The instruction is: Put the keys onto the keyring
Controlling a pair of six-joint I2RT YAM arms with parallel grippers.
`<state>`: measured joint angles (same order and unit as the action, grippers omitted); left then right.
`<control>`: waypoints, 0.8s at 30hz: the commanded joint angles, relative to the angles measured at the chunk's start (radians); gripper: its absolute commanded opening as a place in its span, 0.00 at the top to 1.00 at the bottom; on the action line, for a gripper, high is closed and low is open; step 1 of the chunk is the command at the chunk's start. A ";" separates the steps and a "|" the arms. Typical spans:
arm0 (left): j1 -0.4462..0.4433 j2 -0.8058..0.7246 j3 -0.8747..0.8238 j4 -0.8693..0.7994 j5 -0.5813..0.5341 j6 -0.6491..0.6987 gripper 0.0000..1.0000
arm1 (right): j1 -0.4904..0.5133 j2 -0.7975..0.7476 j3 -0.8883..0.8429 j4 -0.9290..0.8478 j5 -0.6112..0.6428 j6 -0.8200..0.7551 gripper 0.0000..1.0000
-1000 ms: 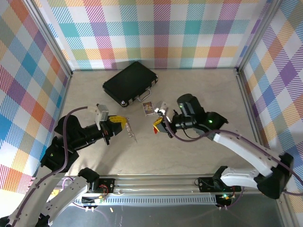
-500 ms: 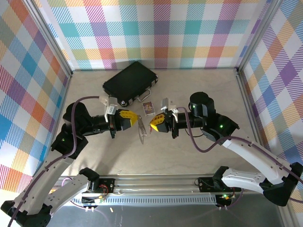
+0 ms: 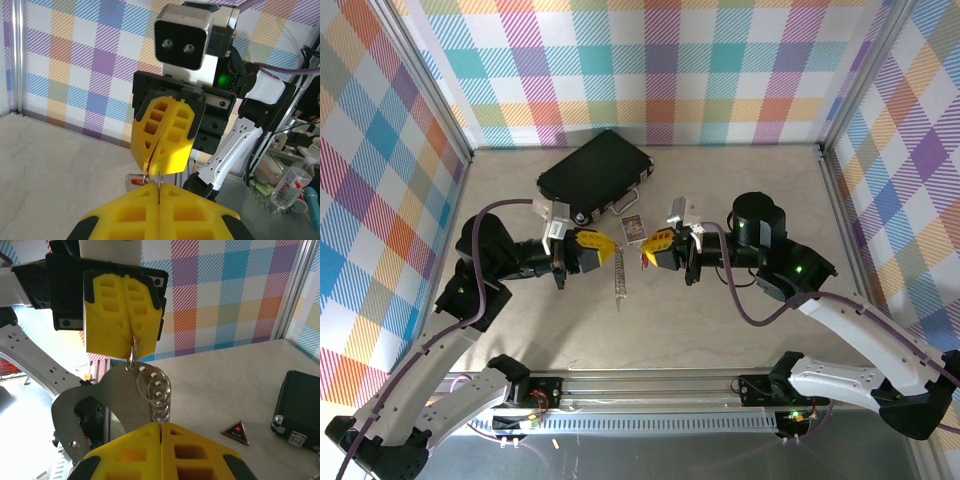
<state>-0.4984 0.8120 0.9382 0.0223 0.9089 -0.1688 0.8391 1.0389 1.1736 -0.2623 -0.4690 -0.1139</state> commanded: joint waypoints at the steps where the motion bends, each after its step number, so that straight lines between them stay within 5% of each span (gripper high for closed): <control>1: 0.008 -0.004 -0.024 0.095 0.023 -0.029 1.00 | 0.018 0.001 0.042 0.029 0.046 -0.015 1.00; 24: -0.011 0.036 -0.055 0.149 -0.016 -0.053 1.00 | 0.078 0.039 0.061 0.021 0.119 -0.051 1.00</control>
<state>-0.5018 0.8528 0.8860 0.1112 0.8963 -0.2169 0.9028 1.0714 1.1980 -0.2626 -0.3477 -0.1364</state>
